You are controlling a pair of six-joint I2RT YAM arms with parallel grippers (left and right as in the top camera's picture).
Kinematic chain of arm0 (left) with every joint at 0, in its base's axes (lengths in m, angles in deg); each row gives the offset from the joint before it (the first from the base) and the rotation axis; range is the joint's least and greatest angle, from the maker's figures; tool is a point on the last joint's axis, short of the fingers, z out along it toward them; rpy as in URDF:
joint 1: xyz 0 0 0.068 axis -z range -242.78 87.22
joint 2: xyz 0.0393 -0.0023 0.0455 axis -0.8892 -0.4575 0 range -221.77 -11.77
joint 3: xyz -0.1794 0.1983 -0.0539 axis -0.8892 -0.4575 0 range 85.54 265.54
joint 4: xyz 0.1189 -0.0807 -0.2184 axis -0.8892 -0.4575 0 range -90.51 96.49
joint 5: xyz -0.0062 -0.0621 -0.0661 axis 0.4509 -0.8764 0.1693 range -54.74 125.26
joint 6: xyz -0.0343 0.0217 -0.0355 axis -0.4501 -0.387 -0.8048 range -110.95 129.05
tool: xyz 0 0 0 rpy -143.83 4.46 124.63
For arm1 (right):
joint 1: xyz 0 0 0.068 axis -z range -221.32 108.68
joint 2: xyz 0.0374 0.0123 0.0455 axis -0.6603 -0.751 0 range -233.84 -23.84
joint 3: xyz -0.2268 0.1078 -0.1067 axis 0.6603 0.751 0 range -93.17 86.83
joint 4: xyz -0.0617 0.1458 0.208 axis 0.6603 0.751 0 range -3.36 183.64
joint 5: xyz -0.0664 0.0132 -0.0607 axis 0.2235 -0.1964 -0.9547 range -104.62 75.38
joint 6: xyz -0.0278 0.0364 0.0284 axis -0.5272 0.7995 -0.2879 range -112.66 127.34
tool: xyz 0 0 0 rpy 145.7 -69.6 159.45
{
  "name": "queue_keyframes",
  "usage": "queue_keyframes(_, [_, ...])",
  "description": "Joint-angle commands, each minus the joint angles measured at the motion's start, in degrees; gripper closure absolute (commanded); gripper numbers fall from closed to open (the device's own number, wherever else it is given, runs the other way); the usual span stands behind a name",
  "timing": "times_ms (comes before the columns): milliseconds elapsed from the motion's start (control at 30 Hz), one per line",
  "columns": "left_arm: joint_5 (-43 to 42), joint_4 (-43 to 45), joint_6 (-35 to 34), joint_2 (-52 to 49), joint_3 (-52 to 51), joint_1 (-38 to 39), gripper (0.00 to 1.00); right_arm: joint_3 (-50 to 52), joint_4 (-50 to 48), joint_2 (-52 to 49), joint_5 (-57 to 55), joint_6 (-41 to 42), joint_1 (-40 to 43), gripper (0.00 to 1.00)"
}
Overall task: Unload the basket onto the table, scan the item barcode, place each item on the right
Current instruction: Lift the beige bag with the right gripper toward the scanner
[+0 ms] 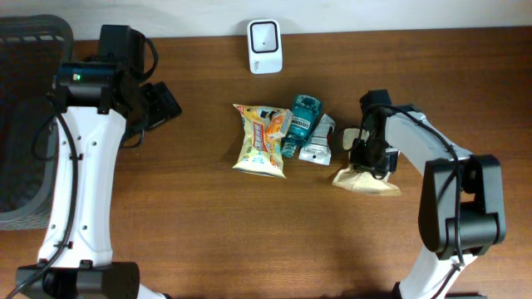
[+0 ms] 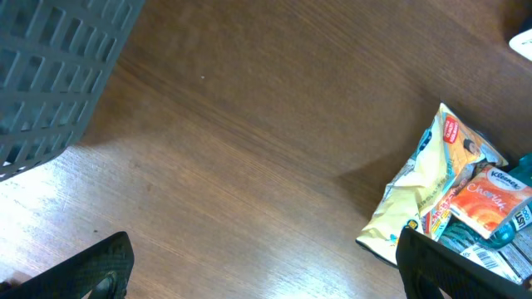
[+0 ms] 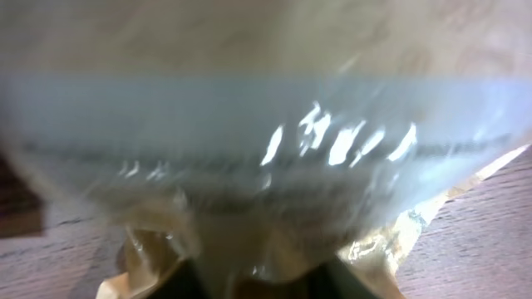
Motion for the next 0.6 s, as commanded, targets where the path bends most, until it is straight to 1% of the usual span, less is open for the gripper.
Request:
queue_keyframes(0, [0.0, -0.1, -0.6, 0.3, 0.1, 0.0, 0.01, 1.5, -1.0, -1.2, -0.4, 1.7, 0.0, 0.79])
queue_keyframes(33, [0.0, -0.1, -0.6, 0.3, 0.1, 0.0, 0.01, 0.9, -0.4, -1.2, -0.4, 1.6, 0.0, 0.84])
queue_keyframes(67, [0.0, -0.1, -0.6, 0.3, 0.1, 0.0, 0.01, 0.0, 0.3, -1.2, -0.5, 1.6, 0.0, 0.92])
queue_keyframes(100, [0.0, -0.1, -0.6, 0.3, 0.1, 0.0, 0.01, -1.1, 1.4, -1.2, -0.5, 1.6, 0.0, 0.96])
queue_keyframes(333, [0.0, -0.1, -0.6, 0.3, 0.1, 0.0, 0.01, -10.9, 8.4, -1.1, -0.5, 1.5, 0.0, 0.96])
queue_keyframes(467, [0.0, -0.1, -0.6, 0.3, 0.1, 0.0, 0.01, -15.0, 10.3, -1.0, -0.2, 1.4, -0.1, 0.96])
queue_keyframes(567, [0.0, -0.1, -0.6, 0.3, 0.1, 0.0, 0.01, -18.6, 10.1, -1.0, 4.3, -0.9, -0.2, 0.96])
